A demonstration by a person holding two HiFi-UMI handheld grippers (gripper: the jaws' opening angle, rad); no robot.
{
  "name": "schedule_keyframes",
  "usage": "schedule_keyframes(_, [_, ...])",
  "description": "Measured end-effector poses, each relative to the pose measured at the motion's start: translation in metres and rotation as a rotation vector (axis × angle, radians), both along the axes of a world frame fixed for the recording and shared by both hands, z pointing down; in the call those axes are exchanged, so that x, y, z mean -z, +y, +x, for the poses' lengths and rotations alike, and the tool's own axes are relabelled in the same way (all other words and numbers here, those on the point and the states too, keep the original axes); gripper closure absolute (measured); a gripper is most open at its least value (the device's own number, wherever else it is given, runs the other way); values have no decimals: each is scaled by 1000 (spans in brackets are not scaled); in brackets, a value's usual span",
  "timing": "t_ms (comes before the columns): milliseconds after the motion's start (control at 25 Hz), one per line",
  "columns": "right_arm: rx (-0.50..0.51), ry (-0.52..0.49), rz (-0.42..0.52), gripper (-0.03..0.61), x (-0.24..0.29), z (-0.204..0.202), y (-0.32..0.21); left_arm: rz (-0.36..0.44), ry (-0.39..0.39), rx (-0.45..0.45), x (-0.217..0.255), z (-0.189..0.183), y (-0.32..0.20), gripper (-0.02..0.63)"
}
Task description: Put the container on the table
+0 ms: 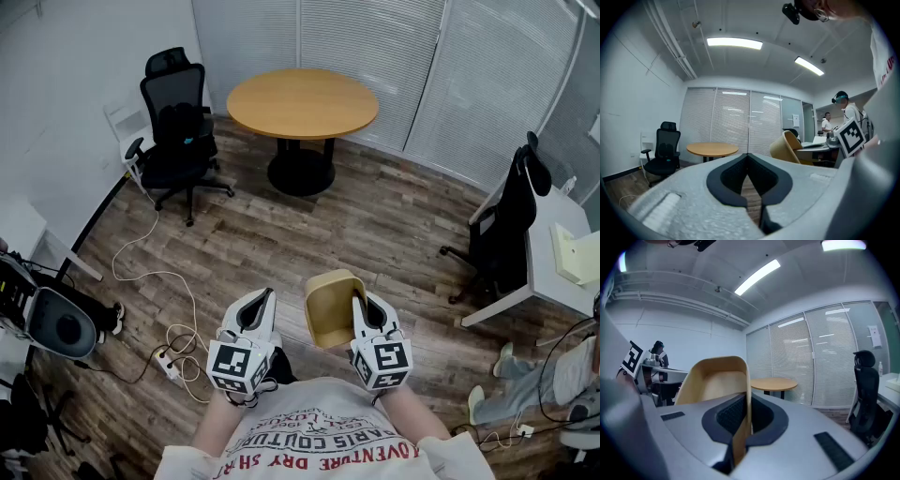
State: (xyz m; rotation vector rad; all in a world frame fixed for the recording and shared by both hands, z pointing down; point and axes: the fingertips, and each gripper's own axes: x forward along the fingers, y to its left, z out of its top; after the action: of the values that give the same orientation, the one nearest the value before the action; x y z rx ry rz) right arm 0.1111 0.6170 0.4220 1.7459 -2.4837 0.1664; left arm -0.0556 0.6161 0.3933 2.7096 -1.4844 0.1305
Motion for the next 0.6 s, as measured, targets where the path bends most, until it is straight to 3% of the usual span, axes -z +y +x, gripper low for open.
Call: schedule_keyframes(600, [1, -19, -32, 568, -12, -6, -15, -40, 2, 19, -14, -7, -12, 617])
